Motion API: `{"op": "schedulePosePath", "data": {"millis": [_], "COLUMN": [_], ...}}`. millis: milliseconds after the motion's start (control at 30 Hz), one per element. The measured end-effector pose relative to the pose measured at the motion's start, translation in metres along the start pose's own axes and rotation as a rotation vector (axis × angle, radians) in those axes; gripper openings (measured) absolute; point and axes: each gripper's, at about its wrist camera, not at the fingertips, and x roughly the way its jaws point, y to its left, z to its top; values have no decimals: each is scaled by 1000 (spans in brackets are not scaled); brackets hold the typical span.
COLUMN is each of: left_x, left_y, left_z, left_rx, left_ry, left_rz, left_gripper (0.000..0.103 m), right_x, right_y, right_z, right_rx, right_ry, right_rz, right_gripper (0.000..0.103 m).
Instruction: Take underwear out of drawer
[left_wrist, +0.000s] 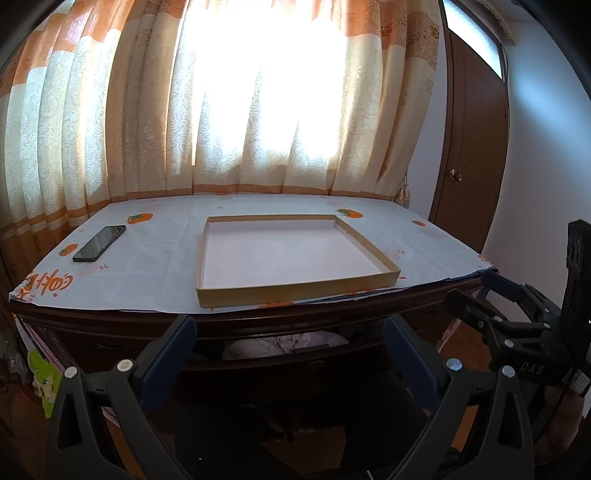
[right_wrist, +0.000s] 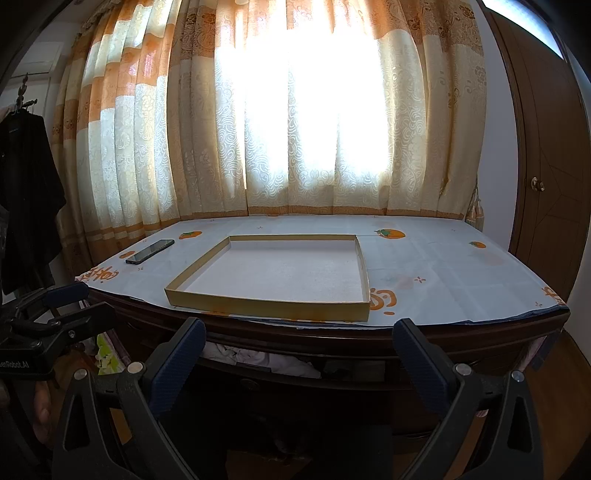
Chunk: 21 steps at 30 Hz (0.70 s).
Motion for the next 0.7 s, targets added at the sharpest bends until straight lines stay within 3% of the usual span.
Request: {"op": "schedulePosePath", "data": {"millis": [700], "left_x": [0], "left_y": [3], "left_z": [-2], "left_rx": [4], "left_ry": [-2], "left_rz": [-2], "left_gripper": [103], "right_x": [4], "right_y": [0], "right_z": [-4], "right_rx": [2], "right_ry": [2], "right_rz": [2], "right_gripper": [102]}}
